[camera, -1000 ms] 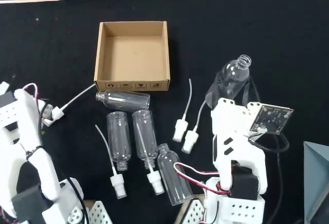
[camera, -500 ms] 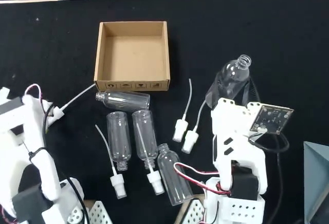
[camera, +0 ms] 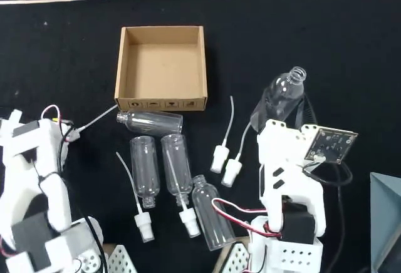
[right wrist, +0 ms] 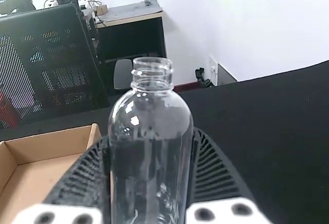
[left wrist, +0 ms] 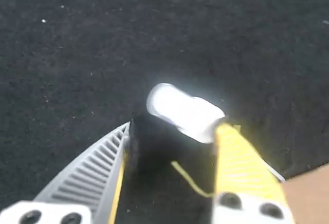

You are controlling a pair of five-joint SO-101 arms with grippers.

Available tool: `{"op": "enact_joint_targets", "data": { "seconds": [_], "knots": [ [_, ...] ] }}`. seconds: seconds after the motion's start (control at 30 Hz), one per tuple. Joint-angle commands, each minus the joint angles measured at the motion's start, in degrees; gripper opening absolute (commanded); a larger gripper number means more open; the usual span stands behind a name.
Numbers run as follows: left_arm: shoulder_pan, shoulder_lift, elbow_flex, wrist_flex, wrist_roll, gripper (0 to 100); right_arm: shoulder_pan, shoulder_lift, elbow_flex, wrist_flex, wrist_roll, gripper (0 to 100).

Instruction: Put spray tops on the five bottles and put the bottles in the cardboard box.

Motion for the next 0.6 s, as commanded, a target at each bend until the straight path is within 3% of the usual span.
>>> {"op": "enact_joint_targets", "data": {
  "seconds": [0.0, 0.57],
  "knots": [
    [-0.5, 7.4, -6.9, -0.2, 0.7, 27, 1.1, -0.7, -0.6, -1.8, 0.5, 1.5],
    [-5.3, 15.3, -16.3, -0.2, 1.0, 26, 1.1, -0.7, -0.6, -1.8, 0.5, 1.5]
  ]
}}
